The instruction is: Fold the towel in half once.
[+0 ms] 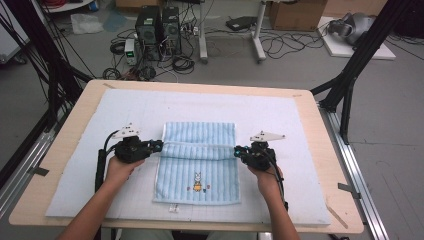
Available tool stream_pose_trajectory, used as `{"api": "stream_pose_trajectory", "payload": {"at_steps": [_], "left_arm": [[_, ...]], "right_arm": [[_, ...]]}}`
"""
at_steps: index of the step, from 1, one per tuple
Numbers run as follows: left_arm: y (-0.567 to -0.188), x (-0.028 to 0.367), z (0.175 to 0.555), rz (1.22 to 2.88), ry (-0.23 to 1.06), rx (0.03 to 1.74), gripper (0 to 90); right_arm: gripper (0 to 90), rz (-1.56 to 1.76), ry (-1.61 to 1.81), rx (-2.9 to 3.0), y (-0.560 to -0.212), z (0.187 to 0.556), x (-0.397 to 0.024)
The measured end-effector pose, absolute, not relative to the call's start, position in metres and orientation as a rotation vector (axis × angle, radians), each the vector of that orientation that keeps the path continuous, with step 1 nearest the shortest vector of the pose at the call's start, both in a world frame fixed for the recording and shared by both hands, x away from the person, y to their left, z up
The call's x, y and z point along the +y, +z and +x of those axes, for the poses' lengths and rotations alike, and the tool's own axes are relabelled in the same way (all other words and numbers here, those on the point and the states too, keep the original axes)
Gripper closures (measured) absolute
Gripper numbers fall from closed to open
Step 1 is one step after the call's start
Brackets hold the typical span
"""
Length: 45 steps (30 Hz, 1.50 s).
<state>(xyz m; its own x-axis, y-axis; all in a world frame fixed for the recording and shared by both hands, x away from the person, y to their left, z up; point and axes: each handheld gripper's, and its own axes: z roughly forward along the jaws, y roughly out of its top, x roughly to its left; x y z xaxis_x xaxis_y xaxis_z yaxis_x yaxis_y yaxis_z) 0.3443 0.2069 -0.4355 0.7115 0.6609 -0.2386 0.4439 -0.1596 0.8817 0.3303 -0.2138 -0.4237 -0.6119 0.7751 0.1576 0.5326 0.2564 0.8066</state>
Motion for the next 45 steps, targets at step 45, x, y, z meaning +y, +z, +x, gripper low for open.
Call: {"api": "stream_pose_trajectory", "payload": {"at_steps": [45], "left_arm": [[-0.437,0.192,0.335,1.866,0.265,0.806,84.1]], "right_arm": [[82.4,1.184,1.352,2.249,-0.425,0.308,-0.213]]}}
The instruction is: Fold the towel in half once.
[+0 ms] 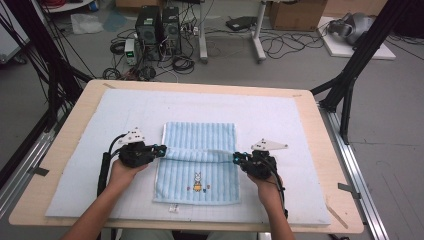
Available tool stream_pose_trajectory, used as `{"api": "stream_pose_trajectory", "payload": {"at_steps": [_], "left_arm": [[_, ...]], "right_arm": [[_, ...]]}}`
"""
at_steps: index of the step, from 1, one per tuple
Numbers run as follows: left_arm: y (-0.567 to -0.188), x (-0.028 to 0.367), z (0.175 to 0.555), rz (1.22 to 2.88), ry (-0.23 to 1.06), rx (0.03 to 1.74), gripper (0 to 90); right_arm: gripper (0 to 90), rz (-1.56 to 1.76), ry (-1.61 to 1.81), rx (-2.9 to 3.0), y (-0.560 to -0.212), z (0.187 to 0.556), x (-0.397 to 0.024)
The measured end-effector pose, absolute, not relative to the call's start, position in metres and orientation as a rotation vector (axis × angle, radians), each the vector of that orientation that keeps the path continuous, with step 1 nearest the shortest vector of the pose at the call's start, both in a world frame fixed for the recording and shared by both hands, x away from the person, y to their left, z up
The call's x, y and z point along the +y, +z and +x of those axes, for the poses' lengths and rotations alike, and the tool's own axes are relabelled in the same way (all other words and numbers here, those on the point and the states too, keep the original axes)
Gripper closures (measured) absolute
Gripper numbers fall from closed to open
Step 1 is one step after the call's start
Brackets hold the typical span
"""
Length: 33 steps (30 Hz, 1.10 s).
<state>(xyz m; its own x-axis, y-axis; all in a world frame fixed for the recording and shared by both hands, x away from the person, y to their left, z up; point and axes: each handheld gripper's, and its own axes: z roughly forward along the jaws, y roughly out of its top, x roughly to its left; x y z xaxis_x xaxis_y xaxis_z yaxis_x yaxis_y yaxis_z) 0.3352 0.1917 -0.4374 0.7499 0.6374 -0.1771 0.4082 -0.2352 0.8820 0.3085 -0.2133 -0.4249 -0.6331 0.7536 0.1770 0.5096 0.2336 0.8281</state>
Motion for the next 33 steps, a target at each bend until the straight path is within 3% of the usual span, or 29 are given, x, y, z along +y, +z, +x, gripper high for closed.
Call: {"api": "stream_pose_trajectory", "payload": {"at_steps": [21,33], "left_arm": [[-0.432,0.209,0.275,1.833,0.203,0.677,84.4],[-0.435,0.214,0.253,1.858,0.088,0.618,83.2]], "right_arm": [[82.3,1.105,1.404,2.301,-0.422,0.259,-0.225],[81.4,1.067,1.4,2.35,-0.422,0.238,-0.23]]}}
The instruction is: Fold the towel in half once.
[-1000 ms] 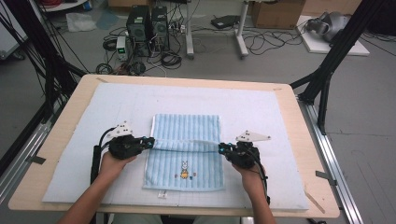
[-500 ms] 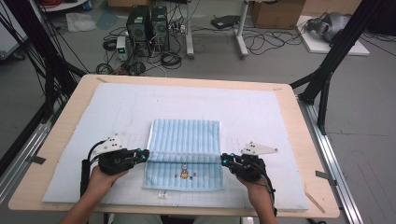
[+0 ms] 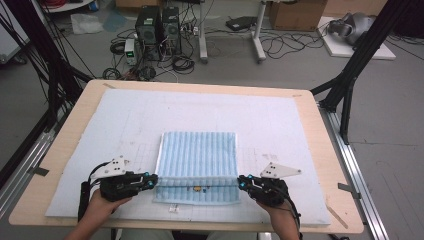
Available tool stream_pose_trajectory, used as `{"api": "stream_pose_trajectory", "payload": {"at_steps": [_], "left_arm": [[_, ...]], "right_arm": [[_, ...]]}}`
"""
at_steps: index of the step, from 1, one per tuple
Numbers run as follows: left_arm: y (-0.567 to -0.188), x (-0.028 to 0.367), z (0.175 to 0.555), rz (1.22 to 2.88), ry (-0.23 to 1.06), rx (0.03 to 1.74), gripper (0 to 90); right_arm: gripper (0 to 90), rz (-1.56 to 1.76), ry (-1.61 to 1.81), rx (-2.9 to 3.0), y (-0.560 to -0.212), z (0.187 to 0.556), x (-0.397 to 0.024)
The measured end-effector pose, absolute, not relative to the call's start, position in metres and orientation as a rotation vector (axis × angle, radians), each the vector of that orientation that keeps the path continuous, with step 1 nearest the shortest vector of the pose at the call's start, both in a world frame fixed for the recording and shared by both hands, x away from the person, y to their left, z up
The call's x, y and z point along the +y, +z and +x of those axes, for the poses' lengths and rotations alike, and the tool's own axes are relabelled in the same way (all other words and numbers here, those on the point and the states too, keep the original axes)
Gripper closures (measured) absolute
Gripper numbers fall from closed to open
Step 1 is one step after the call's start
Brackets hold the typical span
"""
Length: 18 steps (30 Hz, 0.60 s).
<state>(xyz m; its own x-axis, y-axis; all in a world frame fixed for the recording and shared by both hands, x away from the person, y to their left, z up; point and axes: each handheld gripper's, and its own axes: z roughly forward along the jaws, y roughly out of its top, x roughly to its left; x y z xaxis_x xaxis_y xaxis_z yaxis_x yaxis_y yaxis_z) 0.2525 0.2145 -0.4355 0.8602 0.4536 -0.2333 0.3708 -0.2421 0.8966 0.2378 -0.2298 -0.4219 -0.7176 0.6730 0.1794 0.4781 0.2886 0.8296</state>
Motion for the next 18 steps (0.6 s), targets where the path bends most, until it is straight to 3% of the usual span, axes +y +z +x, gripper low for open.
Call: {"api": "stream_pose_trajectory", "payload": {"at_steps": [2,5,10,18], "left_arm": [[-0.436,0.216,0.249,1.856,0.087,0.617,81.0],[-0.434,0.221,0.249,1.803,0.12,0.666,60.5],[-0.431,0.224,0.257,1.749,0.179,0.751,58.8],[-0.432,0.216,0.275,1.765,0.223,0.813,57.9]], "right_arm": [[78.1,1.057,1.388,2.364,-0.423,0.234,-0.23],[62.2,1.1,1.405,2.351,-0.423,0.232,-0.234],[60.8,1.173,1.446,2.26,-0.419,0.236,-0.239],[60.4,1.144,1.311,2.326,-0.427,0.255,-0.214]]}}
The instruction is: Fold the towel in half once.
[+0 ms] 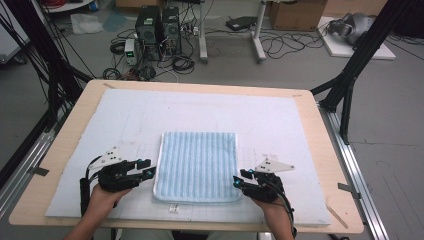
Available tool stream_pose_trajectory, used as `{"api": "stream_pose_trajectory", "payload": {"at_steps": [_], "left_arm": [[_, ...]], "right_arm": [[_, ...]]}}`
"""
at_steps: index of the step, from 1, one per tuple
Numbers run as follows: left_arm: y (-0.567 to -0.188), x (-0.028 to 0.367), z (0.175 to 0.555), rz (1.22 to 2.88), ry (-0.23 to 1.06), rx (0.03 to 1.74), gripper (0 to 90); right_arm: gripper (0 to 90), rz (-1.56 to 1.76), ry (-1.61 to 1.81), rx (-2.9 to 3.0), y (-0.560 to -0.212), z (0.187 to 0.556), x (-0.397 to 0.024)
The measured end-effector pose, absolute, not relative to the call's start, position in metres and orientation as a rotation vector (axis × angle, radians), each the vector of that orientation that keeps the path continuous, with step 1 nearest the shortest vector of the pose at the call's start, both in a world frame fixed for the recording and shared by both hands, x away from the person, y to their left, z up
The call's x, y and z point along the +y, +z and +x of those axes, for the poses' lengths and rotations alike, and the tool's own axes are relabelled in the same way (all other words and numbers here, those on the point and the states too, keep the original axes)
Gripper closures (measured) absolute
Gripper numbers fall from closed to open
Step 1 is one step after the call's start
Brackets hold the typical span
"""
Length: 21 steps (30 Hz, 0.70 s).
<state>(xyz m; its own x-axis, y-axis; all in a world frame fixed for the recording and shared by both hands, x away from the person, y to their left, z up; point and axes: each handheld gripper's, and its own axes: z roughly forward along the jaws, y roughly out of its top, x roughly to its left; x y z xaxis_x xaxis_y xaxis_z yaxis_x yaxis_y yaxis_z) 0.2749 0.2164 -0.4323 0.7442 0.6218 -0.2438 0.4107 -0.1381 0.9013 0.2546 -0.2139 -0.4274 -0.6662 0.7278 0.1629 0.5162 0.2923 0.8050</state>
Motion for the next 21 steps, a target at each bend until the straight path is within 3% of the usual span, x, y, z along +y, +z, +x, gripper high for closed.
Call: {"api": "stream_pose_trajectory", "payload": {"at_steps": [7,14,21], "left_arm": [[-0.431,0.206,0.3,1.778,0.227,0.857,57.4],[-0.429,0.2,0.312,1.769,0.244,0.862,55.4],[-0.432,0.188,0.337,1.784,0.274,0.886,54.5]], "right_arm": [[67.2,1.049,1.162,2.473,-0.44,0.26,-0.193],[61.9,0.804,1.018,2.602,-0.439,0.24,-0.191],[51.8,0.881,1.186,2.573,-0.438,0.246,-0.197]]}}
